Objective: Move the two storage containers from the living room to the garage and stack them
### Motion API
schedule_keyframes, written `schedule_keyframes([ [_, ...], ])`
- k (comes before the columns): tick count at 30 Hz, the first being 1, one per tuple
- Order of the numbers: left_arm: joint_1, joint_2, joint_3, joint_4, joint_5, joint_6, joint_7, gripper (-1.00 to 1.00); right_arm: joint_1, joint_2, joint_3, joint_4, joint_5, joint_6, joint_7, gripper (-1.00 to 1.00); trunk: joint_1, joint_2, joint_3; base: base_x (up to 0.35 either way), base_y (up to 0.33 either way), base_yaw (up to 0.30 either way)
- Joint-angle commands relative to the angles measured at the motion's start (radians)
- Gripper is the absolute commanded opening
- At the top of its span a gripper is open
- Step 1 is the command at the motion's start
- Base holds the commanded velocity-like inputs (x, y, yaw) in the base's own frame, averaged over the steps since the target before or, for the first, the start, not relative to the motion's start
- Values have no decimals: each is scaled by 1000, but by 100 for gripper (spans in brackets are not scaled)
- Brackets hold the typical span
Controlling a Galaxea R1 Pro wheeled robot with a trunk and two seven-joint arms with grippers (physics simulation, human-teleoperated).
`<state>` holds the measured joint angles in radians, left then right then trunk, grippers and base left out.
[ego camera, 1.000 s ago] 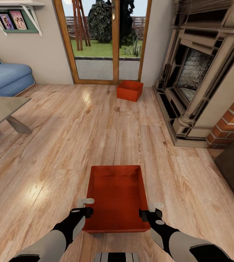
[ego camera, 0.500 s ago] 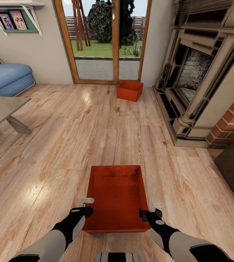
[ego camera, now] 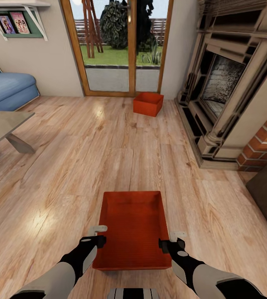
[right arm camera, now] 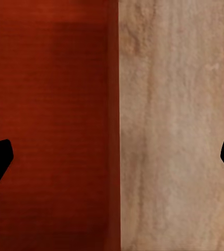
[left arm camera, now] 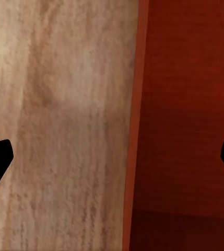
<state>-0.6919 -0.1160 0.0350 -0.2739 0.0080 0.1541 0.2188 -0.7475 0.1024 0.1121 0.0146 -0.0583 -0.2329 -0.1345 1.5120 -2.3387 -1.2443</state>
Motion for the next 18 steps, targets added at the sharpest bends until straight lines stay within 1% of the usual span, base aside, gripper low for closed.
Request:
schedule_keyframes([
  [1,0,-1,3,-2,1,5,2,100,-1,0,8,1,-6,-3,-4,100,0,0,-1,6,0,0],
  [18,0,-2,5,6,10,5,4,100,0,0,9,2,-6,-3,-4,100,0,0,-1,0,0,0],
])
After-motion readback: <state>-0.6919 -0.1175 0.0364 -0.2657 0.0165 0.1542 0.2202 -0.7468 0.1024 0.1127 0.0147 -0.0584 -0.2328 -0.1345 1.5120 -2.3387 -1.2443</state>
